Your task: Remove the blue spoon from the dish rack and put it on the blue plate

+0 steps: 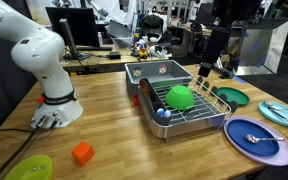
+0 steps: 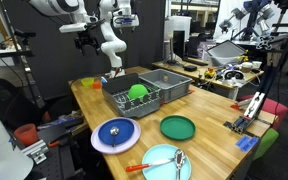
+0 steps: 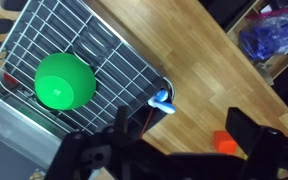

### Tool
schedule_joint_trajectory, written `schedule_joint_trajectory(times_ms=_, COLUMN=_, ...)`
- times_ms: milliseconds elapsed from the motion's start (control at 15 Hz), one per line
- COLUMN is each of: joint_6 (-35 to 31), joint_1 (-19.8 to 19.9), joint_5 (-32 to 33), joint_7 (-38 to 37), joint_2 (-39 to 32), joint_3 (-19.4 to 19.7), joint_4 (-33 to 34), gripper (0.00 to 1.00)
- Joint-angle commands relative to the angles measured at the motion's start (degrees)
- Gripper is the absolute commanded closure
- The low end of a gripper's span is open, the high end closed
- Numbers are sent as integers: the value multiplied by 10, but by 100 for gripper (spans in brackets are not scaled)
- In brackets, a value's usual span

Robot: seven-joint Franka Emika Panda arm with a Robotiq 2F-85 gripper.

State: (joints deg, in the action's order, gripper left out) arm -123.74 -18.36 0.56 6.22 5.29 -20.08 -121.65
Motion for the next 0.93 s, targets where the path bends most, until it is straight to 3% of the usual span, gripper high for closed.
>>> schedule_joint_trajectory(times_ms=0, joint_6=-9, joint_1=-13, joint_5=-13, joint_7=95, joint_2=-74, joint_3=1, joint_4=43, gripper=0)
schedule_joint_trajectory(times_ms=400, joint_6=-14, joint_1=-23, joint_5=46, joint_7=152, joint_2=-208, joint_3=-4, joint_4=124, gripper=0)
schedule_joint_trajectory(times_ms=867, joint_6=3, joint_1=-47, joint_5=109, joint_7=171, joint_2=-302, joint_3=-2, joint_4=197, gripper=0)
